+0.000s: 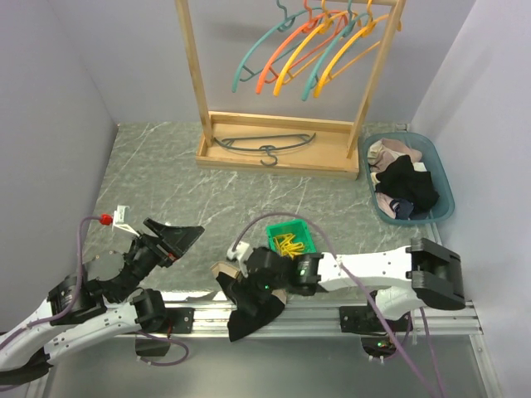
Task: Remove the underwear clipped to the hanger
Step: Pick up the underwear from the center of the board, then place the underwear in the bin.
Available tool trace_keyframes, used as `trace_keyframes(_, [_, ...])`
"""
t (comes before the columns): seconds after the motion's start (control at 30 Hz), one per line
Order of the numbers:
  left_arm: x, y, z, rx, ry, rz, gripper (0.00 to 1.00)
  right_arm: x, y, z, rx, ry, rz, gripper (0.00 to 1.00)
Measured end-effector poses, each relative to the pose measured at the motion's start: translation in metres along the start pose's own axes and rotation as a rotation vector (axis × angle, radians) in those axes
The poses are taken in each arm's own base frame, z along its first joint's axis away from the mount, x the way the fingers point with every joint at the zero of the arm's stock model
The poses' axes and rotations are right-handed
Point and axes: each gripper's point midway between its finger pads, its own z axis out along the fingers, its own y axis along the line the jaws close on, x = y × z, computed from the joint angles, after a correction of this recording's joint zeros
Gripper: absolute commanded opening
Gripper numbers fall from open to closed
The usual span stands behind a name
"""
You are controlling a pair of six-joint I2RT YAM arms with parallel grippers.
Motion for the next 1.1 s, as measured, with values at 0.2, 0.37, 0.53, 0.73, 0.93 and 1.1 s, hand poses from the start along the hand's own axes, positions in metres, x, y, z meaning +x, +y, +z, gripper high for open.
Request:
trace_keyframes(0.2, [0.000, 0.005, -0.001, -0.017, 0.001, 0.010, 0.99, 0.040, -0.007, 0.024, 0.139, 0.112, -0.021, 0.96])
trace_keyframes(0.37, [0.001, 0.008, -0.001, -0.029, 0.001, 0.016, 0.99, 0.043, -0.022, 0.044, 0.253, 0.131, 0.012, 0.59])
trace_keyframes(0.53, [-0.002, 0.008, -0.002, -0.034, -0.006, 0.017, 0.99, 0.033, -0.018, 0.045, 0.256, 0.095, 0.056, 0.00])
trace_keyframes(0.73, [-0.007, 0.003, -0.004, -0.024, -0.019, 0.008, 0.99, -0.029, -0.007, -0.016, 0.197, -0.126, 0.101, 0.00])
trace_keyframes(0.93, [-0.012, 0.001, -0.004, -0.025, -0.036, 0.007, 1.00, -0.116, -0.114, -0.111, 0.429, -0.515, 0.359, 0.00])
trace_keyframes(1.1, [-0.013, -0.006, -0.002, -0.029, -0.035, 0.014, 1.00, -0.081, -0.259, -0.157, 0.786, -0.596, 0.650, 0.00])
